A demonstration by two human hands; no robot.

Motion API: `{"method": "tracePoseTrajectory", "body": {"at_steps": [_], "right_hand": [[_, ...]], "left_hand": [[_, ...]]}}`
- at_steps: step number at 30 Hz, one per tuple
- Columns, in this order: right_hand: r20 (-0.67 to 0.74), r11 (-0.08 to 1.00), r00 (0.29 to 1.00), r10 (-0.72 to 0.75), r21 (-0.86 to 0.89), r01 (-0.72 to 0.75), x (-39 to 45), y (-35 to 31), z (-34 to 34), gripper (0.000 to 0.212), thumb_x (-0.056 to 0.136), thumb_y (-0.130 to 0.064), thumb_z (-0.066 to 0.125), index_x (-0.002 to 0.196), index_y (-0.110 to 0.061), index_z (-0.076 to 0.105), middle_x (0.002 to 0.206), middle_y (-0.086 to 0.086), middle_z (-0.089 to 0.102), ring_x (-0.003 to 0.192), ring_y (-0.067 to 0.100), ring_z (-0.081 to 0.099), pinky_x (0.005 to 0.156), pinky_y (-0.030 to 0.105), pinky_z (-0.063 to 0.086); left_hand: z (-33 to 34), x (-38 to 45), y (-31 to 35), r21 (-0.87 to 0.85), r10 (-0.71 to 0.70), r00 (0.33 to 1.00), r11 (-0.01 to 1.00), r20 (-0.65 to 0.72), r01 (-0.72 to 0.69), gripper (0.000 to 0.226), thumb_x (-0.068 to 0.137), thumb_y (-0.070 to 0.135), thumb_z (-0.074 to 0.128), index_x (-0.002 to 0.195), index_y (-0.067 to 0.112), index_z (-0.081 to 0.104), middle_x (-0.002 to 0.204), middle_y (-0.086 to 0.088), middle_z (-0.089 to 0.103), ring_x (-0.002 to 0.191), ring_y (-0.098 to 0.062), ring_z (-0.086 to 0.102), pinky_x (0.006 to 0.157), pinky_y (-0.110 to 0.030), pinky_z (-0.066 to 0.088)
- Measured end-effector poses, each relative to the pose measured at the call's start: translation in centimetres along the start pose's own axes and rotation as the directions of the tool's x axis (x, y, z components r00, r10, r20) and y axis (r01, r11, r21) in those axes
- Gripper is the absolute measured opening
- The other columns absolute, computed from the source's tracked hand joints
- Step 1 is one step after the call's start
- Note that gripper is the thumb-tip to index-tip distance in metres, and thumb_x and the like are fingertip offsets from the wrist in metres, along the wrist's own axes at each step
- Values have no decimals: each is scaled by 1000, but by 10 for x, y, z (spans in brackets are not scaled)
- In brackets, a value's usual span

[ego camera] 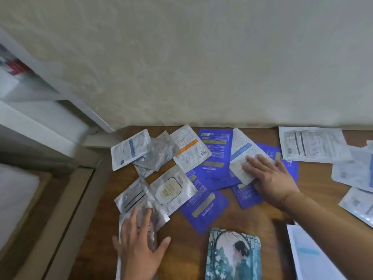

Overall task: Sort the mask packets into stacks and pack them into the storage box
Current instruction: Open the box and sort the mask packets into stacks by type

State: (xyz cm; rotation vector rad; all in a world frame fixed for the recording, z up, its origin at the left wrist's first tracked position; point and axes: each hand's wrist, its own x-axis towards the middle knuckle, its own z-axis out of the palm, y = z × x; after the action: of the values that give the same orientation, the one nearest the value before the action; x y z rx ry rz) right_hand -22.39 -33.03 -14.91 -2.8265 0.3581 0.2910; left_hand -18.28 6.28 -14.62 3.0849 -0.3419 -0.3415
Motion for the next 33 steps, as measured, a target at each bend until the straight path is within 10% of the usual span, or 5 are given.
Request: {"method": "tracePoseTrajectory", "body": {"at_steps": [4, 14, 20, 23, 33], "right_hand": [[-222, 971, 972, -83, -237, 29, -18, 11, 12, 55, 66, -9, 77, 118, -25, 67, 128, -1, 64, 117, 29, 61, 91, 67, 42], [-252, 984, 968, -24, -177, -22, -45, 9, 2, 68, 56, -8, 85, 120, -20, 66, 129, 7, 62, 115, 34, 60, 88, 62, 49], [-449, 966, 892, 60, 251, 61, -125, -57, 12, 37, 82, -22, 56, 116, -11, 66, 118, 5, 63, 108, 25, 53, 95, 32, 42], [-367, 961, 930, -16, 251, 116, -149, -71, 31, 40, 81, -30, 54, 116, -14, 65, 118, -1, 62, 107, 23, 54, 96, 26, 40], [-96, 978, 995, 2, 207, 18, -128, -85, 51, 42, 78, -40, 42, 111, -25, 63, 106, -3, 64, 94, 28, 57, 75, 42, 53]], "left_hand": [[20, -16, -25, 3, -157, 986, 988, 55, 157, 110, 58, 98, 28, 147, 34, 33, 148, -11, 44, 125, -44, 47, 90, -74, 37], [17, 17, -9, -58, -144, 989, 988, -40, 141, 103, 71, 94, 5, 154, 34, 7, 163, -6, 11, 148, -34, 12, 111, -69, 17], [19, -14, 21, -182, 387, 893, 884, -230, -430, 111, 71, 90, 39, 154, 18, 21, 163, -11, 13, 149, -32, 12, 116, -58, -2], [52, -68, 30, -59, 631, 755, 759, -181, -649, 104, 62, 73, 69, 146, 22, 35, 159, -6, 28, 137, -31, 39, 110, -61, 20], [67, -106, 54, -255, 537, 832, 793, -140, -554, 60, 71, 33, 60, 130, 33, 50, 144, 28, 43, 121, -7, 49, 100, -45, 35]]}}
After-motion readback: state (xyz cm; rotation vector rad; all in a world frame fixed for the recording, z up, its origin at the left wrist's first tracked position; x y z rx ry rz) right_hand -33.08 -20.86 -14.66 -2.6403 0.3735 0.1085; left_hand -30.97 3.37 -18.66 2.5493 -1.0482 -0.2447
